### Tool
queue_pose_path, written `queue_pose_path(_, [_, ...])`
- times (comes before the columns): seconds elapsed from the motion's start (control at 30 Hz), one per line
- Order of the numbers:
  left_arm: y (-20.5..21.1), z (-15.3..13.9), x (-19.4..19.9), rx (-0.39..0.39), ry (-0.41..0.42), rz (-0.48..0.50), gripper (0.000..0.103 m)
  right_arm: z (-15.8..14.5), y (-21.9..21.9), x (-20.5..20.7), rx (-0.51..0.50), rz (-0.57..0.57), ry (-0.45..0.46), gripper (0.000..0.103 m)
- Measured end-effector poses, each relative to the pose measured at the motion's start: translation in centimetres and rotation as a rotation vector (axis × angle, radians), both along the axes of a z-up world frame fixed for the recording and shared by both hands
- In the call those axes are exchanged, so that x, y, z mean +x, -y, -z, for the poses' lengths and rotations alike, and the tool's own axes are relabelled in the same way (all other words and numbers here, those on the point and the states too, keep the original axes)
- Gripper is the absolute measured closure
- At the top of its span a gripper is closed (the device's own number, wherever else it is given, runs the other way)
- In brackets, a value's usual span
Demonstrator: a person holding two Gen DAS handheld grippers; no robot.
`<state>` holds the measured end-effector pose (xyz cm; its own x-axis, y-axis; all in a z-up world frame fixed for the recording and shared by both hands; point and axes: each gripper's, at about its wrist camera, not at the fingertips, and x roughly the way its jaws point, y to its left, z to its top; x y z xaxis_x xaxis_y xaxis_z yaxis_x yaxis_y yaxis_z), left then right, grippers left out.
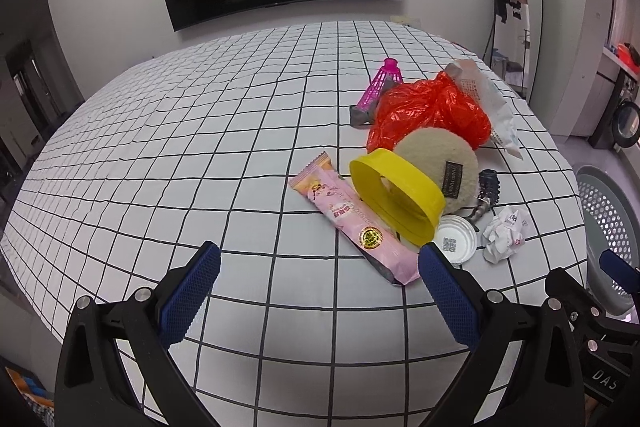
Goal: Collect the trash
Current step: 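Move both tools toward the trash pile on the grid table, then grasp the crumpled white paper ball with the right gripper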
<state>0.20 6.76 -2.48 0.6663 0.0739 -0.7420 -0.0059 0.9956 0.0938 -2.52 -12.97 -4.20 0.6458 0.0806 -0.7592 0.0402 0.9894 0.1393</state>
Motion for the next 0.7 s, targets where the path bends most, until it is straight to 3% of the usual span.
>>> queue_pose_path(0.3, [-1.6,0.0,-0.1,0.015,0.017,-0.028,0.006,0.8,-1.9,2.3,-0.021,-0.073,-0.032,0.008])
queue_pose_path(0.7, [-3.7,0.7,0.7,-0.005,0.009,-0.057,0.006,1.5,-3.0,5.1,-0.053,-0.073,-0.062,0.009])
